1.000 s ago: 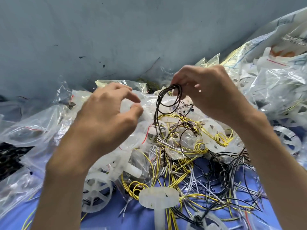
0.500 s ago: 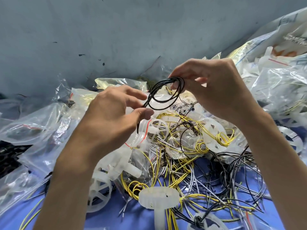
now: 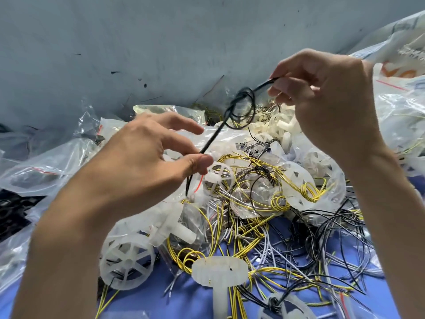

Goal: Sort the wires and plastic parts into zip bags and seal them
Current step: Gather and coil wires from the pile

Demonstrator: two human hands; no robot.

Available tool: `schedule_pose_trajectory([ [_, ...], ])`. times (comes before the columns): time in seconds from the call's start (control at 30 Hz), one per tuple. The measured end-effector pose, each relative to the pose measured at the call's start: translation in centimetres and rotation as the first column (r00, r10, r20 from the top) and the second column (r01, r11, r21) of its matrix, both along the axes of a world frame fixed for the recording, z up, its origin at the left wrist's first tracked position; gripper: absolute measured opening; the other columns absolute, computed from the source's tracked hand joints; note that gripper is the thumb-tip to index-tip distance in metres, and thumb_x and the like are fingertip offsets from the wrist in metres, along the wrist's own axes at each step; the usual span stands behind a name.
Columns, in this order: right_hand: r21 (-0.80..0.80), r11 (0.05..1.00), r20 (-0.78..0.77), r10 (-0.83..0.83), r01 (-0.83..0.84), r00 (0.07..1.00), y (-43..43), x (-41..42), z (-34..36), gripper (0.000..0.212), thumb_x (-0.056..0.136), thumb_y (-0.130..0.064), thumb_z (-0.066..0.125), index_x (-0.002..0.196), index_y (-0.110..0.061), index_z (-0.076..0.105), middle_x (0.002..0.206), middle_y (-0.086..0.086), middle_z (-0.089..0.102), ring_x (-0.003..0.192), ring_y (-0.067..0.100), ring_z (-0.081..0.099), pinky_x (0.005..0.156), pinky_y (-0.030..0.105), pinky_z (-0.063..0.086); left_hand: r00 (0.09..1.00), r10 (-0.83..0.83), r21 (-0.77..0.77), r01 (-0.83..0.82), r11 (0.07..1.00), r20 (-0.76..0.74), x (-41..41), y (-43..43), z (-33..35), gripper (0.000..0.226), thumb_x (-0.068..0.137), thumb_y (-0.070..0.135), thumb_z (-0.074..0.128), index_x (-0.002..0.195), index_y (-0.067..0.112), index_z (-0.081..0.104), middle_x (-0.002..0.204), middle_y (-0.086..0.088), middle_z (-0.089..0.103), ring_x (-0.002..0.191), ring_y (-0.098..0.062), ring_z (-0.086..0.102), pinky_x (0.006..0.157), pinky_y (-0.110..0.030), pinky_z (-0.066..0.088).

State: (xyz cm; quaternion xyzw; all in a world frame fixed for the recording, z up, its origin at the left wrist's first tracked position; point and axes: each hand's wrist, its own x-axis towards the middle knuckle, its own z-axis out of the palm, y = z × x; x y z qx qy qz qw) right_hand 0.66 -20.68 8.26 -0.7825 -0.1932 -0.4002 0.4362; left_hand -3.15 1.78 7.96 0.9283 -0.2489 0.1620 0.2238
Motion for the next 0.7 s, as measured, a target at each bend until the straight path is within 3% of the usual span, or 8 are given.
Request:
schedule_pose_trajectory([
  [0.1, 0.044, 0.992, -0.098, 0.123, -0.119, 0.988, 0.6, -0.2, -0.1, 0.018, 0.089, -0.003, 0.058, 0.083, -0.020, 0.061, 0.073, -0.004, 0.069, 0.058, 0.009, 0.068, 0.061, 0.034, 0.058, 0.996, -0.053, -0.024, 0.051, 0.998, -0.068, 0.3, 0.0, -0.1, 0.032, 0.070, 0.070, 0.041, 0.081, 0.056, 0.068, 0.115, 0.044, 0.049, 0.114, 0.020, 0.033, 0.084, 0.000, 0.026],
  [0.3, 0.068, 0.951, -0.211, 0.309, -0.301, 0.927, 2.3, -0.6, -0.7, 0.024, 0.091, -0.004, 0.057, 0.080, -0.025, 0.057, 0.078, -0.001, 0.071, 0.066, 0.014, 0.071, 0.064, 0.032, 0.057, 0.999, 0.031, -0.278, -0.039, 0.960, -0.033, 0.5, -0.8, -0.3, 0.021, 0.075, 0.050, 0.062, 0.084, 0.036, 0.073, 0.103, 0.029, 0.064, 0.101, 0.013, 0.054, 0.079, 0.004, 0.032],
  [0.4, 0.086, 0.921, -0.235, 0.390, -0.380, 0.891, 2.9, -0.8, -1.0, 0.022, 0.092, -0.004, 0.057, 0.083, -0.024, 0.064, 0.080, -0.001, 0.072, 0.069, 0.015, 0.072, 0.066, 0.037, 0.059, 0.997, 0.078, -0.388, -0.082, 0.918, -0.025, 0.7, -0.8, -0.4, 0.003, 0.071, 0.035, 0.075, 0.073, 0.034, 0.073, 0.096, 0.026, 0.067, 0.095, 0.011, 0.059, 0.088, -0.006, 0.037],
  [0.5, 0.097, 0.892, -0.269, 0.450, -0.440, 0.852, 3.5, -1.0, -1.3, 0.017, 0.091, -0.009, 0.056, 0.094, -0.018, 0.070, 0.084, 0.003, 0.073, 0.074, 0.015, 0.072, 0.070, 0.044, 0.059, 0.996, 0.086, -0.473, -0.087, 0.877, -0.024, 0.8, -0.7, -0.3, 0.012, 0.062, 0.037, 0.079, 0.072, 0.041, 0.071, 0.095, 0.025, 0.068, 0.095, 0.010, 0.060, 0.092, -0.019, 0.040],
  [0.6, -0.007, 0.897, -0.270, 0.423, -0.442, 0.865, 4.2, -1.2, -1.7, 0.026, 0.089, -0.019, 0.053, 0.108, -0.013, 0.071, 0.086, 0.011, 0.072, 0.076, 0.021, 0.070, 0.074, 0.049, 0.055, 0.993, 0.109, -0.514, -0.110, 0.851, -0.032, 0.8, -0.8, -0.3, 0.020, 0.055, 0.049, 0.073, 0.072, 0.039, 0.072, 0.091, 0.025, 0.068, 0.089, 0.017, 0.058, 0.081, -0.011, 0.039],
  [0.7, -0.044, 0.856, -0.316, 0.477, -0.515, 0.820, 4.7, -1.4, -1.9, 0.034, 0.094, -0.017, 0.050, 0.127, -0.018, 0.059, 0.089, 0.010, 0.071, 0.080, 0.017, 0.070, 0.074, 0.041, 0.057, 0.989, 0.142, -0.503, -0.138, 0.853, -0.030, 1.1, -0.7, -0.5, 0.011, 0.066, 0.041, 0.079, 0.073, 0.040, 0.071, 0.090, 0.025, 0.067, 0.079, 0.025, 0.053, 0.070, 0.003, 0.036],
])
